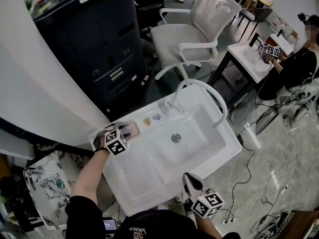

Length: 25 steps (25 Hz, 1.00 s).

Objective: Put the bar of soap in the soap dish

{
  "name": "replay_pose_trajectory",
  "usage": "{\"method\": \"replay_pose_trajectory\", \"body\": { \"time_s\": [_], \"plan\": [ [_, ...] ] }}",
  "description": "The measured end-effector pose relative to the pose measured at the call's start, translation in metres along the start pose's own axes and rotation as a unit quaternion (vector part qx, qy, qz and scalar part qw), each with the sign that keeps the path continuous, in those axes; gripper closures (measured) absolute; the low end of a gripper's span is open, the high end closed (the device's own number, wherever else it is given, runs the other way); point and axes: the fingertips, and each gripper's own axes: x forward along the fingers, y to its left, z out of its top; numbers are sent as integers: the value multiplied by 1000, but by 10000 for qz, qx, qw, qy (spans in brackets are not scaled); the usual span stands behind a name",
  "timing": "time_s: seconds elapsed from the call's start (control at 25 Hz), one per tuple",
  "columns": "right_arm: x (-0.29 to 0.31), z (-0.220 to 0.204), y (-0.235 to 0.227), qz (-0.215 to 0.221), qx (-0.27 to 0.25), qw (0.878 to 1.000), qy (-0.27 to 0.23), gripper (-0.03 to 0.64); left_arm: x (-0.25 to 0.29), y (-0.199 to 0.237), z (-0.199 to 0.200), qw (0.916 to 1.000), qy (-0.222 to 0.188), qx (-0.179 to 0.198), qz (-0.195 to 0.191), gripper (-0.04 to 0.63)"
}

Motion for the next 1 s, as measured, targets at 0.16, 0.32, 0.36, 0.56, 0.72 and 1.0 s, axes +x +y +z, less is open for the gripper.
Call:
{"method": "replay_pose_trajectory", "body": {
  "time_s": [0.16,0.32,0.36,0.56,0.72,1.0],
  "plan": [
    [1,0,-1,-3,-9,10000,8,618,0,-3,2,9999,11,-23,-159,397],
    [2,0,-1,22,4,10000,4,618,0,-4,3,9998,-2,-34,-201,393],
    [2,1,-1,25,2,10000,4,618,-1,-4,4,9998,-23,-44,-204,386],
    [3,0,-1,16,1,10000,20,618,-4,1,6,9998,-40,-55,-195,351],
    [4,0,1,46,5,10000,20,618,-4,0,4,9997,-36,-84,-218,348],
    [1,0,-1,17,4,10000,10,618,-4,0,4,9998,-35,-67,-175,348]
  ]
}}
